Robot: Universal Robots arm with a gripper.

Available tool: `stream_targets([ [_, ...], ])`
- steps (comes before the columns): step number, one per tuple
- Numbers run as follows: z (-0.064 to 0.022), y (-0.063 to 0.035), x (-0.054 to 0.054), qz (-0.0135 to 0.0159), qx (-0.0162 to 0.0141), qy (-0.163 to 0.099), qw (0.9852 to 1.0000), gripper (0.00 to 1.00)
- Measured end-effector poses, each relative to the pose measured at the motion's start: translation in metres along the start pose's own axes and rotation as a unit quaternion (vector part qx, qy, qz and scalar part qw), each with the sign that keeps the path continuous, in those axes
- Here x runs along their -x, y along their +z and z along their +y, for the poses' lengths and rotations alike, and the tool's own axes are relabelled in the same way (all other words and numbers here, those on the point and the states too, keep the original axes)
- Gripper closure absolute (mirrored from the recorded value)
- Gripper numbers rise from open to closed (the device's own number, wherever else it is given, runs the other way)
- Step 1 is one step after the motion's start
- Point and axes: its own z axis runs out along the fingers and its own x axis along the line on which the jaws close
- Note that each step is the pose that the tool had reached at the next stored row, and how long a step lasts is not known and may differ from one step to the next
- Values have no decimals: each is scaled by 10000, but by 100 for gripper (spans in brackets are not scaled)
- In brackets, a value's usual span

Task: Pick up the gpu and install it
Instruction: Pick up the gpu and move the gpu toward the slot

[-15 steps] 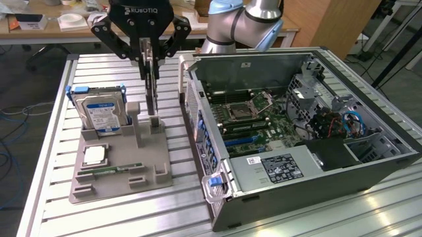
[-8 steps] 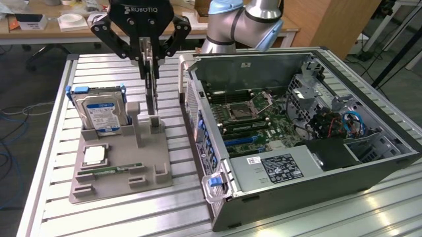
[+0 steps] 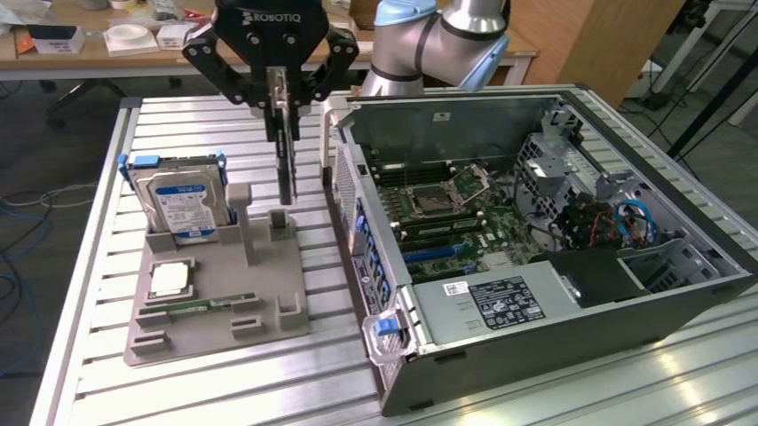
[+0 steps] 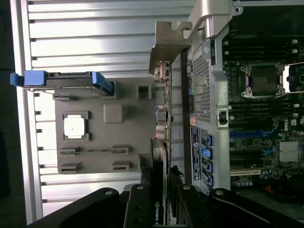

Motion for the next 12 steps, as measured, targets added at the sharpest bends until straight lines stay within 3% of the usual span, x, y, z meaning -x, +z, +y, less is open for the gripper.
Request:
stream_targets([
  [12, 15, 5, 205, 0, 0, 0, 10000, 74],
])
